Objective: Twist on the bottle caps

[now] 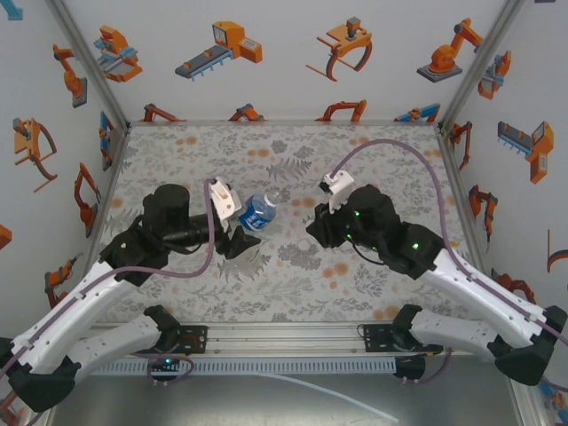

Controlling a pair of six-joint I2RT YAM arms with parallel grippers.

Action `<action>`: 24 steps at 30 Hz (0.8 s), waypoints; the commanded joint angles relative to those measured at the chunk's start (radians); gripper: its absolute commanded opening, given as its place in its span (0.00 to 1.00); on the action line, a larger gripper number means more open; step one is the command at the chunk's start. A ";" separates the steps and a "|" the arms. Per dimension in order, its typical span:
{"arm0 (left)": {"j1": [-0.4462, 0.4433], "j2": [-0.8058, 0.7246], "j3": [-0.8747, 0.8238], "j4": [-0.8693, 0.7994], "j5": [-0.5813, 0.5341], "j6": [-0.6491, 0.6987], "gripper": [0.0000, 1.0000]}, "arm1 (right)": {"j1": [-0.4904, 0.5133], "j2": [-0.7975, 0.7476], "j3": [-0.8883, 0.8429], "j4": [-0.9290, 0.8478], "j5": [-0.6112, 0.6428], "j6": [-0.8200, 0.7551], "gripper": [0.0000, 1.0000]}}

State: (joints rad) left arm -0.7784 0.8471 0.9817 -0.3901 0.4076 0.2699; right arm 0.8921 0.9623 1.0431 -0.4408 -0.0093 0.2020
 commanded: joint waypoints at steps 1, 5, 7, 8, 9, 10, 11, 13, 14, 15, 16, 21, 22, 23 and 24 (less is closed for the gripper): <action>-0.006 -0.059 0.016 -0.085 0.076 0.188 0.00 | 0.005 -0.040 0.078 0.036 -0.211 -0.207 0.00; -0.005 -0.094 0.014 -0.162 0.074 0.286 0.00 | 0.005 -0.052 0.131 0.075 -0.381 -0.276 0.00; -0.006 -0.096 0.024 -0.213 0.079 0.327 0.00 | 0.005 -0.045 0.150 0.092 -0.490 -0.329 0.00; -0.006 -0.096 0.030 -0.240 0.084 0.348 0.00 | 0.008 -0.042 0.156 0.105 -0.535 -0.351 0.00; -0.006 -0.097 0.033 -0.255 0.085 0.360 0.00 | 0.009 -0.038 0.162 0.115 -0.569 -0.371 0.00; -0.006 -0.097 0.036 -0.269 0.082 0.364 0.00 | 0.013 -0.034 0.167 0.127 -0.595 -0.387 0.00; -0.006 -0.098 0.041 -0.282 0.080 0.372 0.00 | 0.017 -0.027 0.175 0.132 -0.617 -0.405 0.00; -0.006 -0.099 0.048 -0.304 0.076 0.383 0.00 | 0.025 -0.016 0.192 0.134 -0.667 -0.447 0.00; -0.005 -0.099 0.053 -0.314 0.073 0.386 0.00 | 0.031 -0.009 0.196 0.131 -0.687 -0.468 0.00; -0.006 -0.098 0.057 -0.321 0.073 0.387 0.00 | 0.035 -0.003 0.201 0.130 -0.696 -0.483 0.00; -0.006 -0.098 0.059 -0.326 0.074 0.389 0.00 | 0.040 0.006 0.205 0.127 -0.699 -0.495 0.00; -0.005 -0.096 0.064 -0.341 0.084 0.393 0.00 | 0.064 0.053 0.240 0.107 -0.697 -0.507 0.00; -0.006 -0.095 0.064 -0.341 0.087 0.392 0.00 | 0.069 0.062 0.245 0.109 -0.696 -0.509 0.00; -0.006 -0.096 0.064 -0.342 0.091 0.393 0.00 | 0.076 0.071 0.248 0.109 -0.692 -0.509 0.00; -0.006 -0.095 0.064 -0.344 0.096 0.393 0.00 | 0.081 0.077 0.253 0.109 -0.687 -0.509 0.00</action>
State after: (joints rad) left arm -0.7792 0.7532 1.0176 -0.7128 0.4694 0.6369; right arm 0.9581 1.0245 1.2583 -0.3504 -0.6697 -0.2752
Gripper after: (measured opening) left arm 0.583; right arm 0.349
